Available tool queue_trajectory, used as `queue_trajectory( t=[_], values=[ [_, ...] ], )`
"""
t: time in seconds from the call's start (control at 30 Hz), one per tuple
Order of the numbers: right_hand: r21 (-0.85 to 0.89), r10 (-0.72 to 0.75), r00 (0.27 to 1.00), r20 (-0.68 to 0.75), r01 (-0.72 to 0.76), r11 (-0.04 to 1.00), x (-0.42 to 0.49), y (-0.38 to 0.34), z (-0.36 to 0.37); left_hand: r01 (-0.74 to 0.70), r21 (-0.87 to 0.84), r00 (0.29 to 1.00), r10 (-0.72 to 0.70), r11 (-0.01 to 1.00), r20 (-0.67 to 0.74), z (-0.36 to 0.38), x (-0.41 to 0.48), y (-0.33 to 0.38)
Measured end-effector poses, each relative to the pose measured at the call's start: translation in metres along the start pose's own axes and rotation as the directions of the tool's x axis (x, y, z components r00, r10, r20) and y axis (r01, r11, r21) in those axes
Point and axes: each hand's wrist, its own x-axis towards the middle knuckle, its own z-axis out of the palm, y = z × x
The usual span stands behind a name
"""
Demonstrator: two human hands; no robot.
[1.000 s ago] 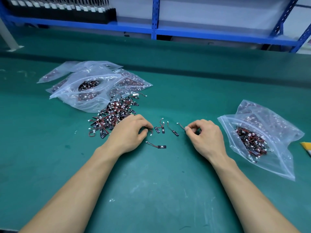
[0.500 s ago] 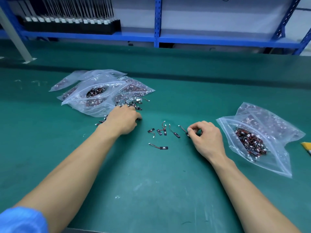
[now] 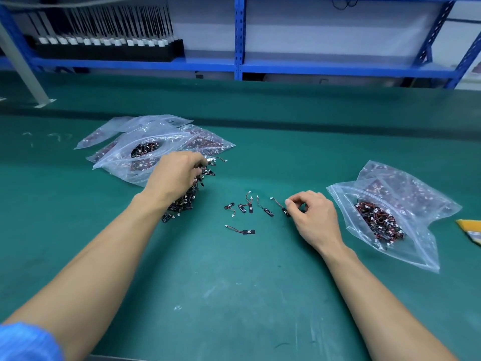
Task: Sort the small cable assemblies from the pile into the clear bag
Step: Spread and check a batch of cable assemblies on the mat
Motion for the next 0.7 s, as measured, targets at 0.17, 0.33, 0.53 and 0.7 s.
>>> queue_trajectory(
  t=[0.17,0.33,0.53,0.7],
  values=[
    [0.032,0.017,1.000,0.009,-0.017,0.999,0.001,0.001,0.000,0.009,-0.107,0.979,-0.030,0.994,-0.202,-0.007,-0.002,-0.002],
    [0.072,0.026,1.000,0.007,-0.026,0.997,0.000,0.000,0.000,0.077,-0.171,0.939,-0.129,0.982,-0.318,-0.006,-0.007,-0.003],
    [0.092,0.034,0.999,0.002,-0.034,0.995,0.001,0.002,0.000,0.132,-0.333,0.906,-0.250,0.934,-0.343,-0.008,-0.012,0.010],
    [0.103,0.038,0.999,0.001,-0.038,0.994,0.001,0.002,0.000,0.090,-0.639,0.919,-0.311,0.764,-0.242,-0.014,-0.022,0.042]
  ],
)
